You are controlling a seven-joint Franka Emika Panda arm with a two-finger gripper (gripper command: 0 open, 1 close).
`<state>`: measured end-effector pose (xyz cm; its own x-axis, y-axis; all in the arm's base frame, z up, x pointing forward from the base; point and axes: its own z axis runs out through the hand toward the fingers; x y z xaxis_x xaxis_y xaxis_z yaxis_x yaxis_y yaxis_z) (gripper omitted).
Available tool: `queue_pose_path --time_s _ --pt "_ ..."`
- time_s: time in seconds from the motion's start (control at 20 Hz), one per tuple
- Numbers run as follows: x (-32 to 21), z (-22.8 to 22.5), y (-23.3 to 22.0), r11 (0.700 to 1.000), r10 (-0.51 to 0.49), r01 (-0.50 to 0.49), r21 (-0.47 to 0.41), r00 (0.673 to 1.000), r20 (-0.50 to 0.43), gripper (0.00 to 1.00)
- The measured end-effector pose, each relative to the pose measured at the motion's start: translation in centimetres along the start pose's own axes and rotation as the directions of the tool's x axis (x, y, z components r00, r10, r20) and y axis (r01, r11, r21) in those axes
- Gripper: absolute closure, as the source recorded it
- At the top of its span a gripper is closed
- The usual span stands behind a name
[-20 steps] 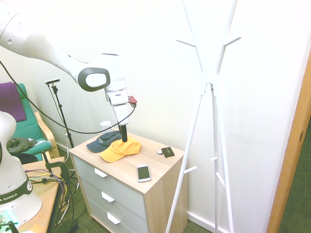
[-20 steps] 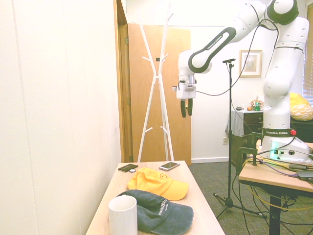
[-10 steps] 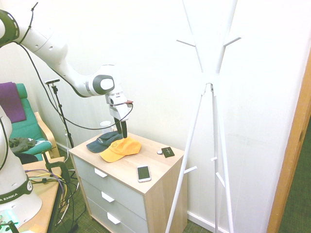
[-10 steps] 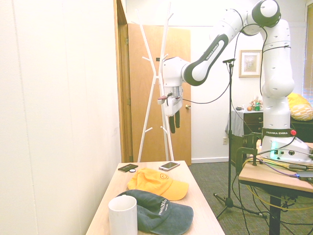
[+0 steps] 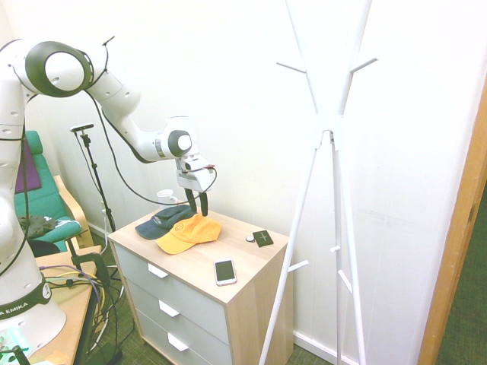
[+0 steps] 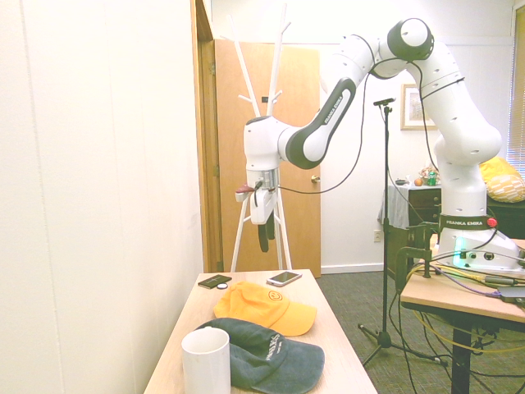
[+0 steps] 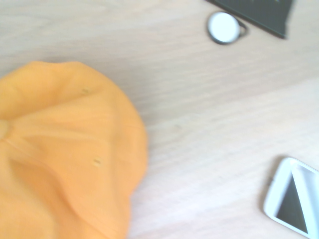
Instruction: Hang the cap
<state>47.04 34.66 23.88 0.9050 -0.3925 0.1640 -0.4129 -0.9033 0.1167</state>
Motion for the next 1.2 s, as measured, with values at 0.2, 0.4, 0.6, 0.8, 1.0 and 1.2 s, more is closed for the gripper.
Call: queue_pose_path --time_s 0.2,0.4,0.6,0.8,1.0,1.2 --pt "-1.6 2.2 -3.1 0.999 -0.046 0.046 -0.011 0.999 -0.003 0.0" --pt "-2.8 3.6 -6.0 0.997 -0.077 0.077 -0.006 0.997 -0.015 0.0" --pt "-3.3 4.5 -8.2 0.996 -0.094 0.094 0.0 0.995 -0.03 1.0" --pt "-2.4 5.4 -9.1 0.996 -0.092 0.092 0.0 0.995 -0.038 1.0" --pt "-1.6 5.5 -9.0 0.997 -0.082 0.082 -0.001 0.996 -0.047 1.0" --pt "-1.2 5.5 -8.9 0.997 -0.078 0.078 -0.003 0.996 -0.053 1.0"
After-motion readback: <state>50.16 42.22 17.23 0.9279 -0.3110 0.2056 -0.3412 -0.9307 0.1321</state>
